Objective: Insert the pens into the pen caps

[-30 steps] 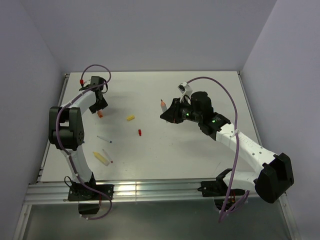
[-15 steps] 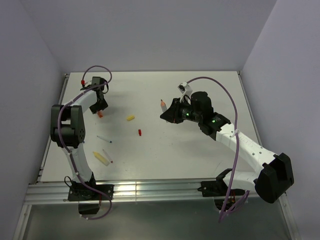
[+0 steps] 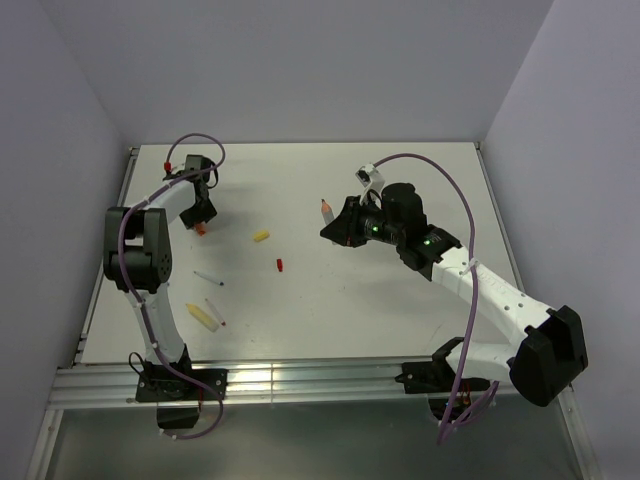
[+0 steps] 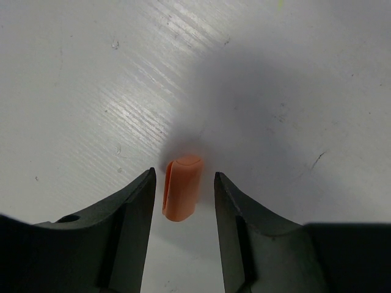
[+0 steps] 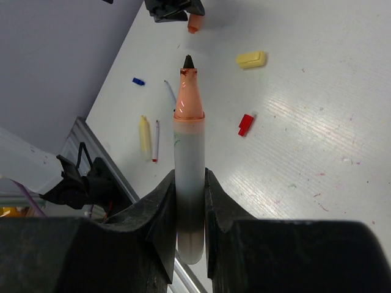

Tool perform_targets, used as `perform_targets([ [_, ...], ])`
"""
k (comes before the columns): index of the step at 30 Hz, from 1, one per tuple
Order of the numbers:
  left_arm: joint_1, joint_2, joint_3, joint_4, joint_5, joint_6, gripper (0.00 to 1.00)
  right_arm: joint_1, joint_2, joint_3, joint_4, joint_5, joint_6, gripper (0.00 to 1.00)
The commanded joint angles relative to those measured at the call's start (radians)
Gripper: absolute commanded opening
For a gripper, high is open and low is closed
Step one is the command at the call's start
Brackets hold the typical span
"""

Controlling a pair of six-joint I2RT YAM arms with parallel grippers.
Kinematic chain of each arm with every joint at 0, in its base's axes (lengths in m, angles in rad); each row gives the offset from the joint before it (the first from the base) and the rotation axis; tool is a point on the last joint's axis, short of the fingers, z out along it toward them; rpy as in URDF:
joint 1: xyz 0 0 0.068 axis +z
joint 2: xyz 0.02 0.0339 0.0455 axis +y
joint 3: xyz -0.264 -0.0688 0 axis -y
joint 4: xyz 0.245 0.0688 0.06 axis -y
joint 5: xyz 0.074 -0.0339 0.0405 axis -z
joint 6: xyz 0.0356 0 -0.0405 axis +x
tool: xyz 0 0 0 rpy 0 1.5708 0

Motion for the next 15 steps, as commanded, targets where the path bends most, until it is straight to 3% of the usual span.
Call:
perform_targets([
  [1, 0.001, 0.005, 0.047, -0.015, -0.012, 0.009, 0.48, -0.006, -0.002, 0.0, 0.035, 0.001, -0.002, 0.0],
  [15, 0.0, 0.033, 0.02, -0.014, 0.011, -0.022, 0.43, -0.006, 0.007, 0.001, 0.033, 0.002, -0.007, 0.0],
])
